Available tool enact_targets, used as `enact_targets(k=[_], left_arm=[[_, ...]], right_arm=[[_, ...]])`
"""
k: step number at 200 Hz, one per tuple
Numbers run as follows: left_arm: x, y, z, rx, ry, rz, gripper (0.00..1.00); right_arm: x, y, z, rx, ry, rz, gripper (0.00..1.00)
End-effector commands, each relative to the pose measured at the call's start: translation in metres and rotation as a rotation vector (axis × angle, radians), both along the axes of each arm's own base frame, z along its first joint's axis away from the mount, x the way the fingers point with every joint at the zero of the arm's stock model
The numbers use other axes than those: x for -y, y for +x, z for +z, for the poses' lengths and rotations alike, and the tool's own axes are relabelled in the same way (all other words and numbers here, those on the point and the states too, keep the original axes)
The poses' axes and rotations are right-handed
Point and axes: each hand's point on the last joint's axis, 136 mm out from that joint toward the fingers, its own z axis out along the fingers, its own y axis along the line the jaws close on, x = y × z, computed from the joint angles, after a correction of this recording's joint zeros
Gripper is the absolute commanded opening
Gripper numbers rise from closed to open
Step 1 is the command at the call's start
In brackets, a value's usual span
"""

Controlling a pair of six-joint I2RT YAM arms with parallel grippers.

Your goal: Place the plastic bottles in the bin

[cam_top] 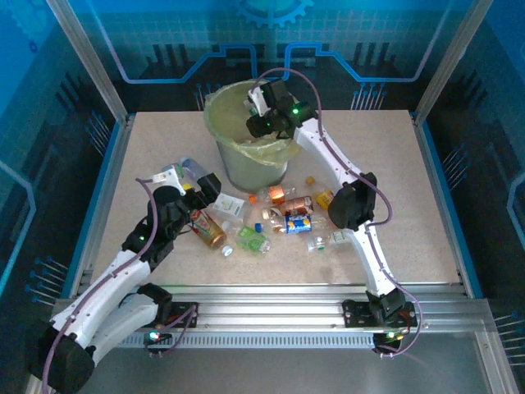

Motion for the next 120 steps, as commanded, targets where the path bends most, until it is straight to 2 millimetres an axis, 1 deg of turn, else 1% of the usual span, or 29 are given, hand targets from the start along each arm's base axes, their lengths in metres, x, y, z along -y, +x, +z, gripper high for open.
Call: enact_targets(k=[1, 26, 32, 43, 64, 96, 120], left_arm=[[-0.004, 0.003, 0.004, 0.007, -0.019, 0.031, 0.99], [-0.004, 0.005, 0.003, 0.003, -0.023, 0.034, 0.99], [-0.004, 0.005, 0.005, 0.007, -0.026, 0.035, 0.99], [-0.004, 0.006, 0.002, -0.002, -0.024, 0.038, 0.99], [-0.005, 0.007, 0.0, -0.012, -0.023, 0.049, 0.99], [-0.01, 0.008, -0.002, -0.029, -0.017, 0.077, 0.99], [-0.011, 0.007, -0.004, -0.044, -0.01, 0.086, 0.99]], right_arm=[[0.024, 0.005, -0.005, -0.019, -0.055, -0.044, 0.41], [0.037, 0.007, -0.011, -0.037, -0.081, -0.066, 0.41], [0.039, 0.007, -0.011, -0.038, -0.087, -0.067, 0.41], [0.041, 0.007, -0.013, -0.038, -0.099, -0.071, 0.42], [0.044, 0.008, -0.014, -0.035, -0.114, -0.078, 0.47], [0.037, 0.004, -0.011, -0.047, -0.082, -0.055, 0.62], [0.031, 0.002, -0.002, -0.037, -0.05, -0.04, 0.77]])
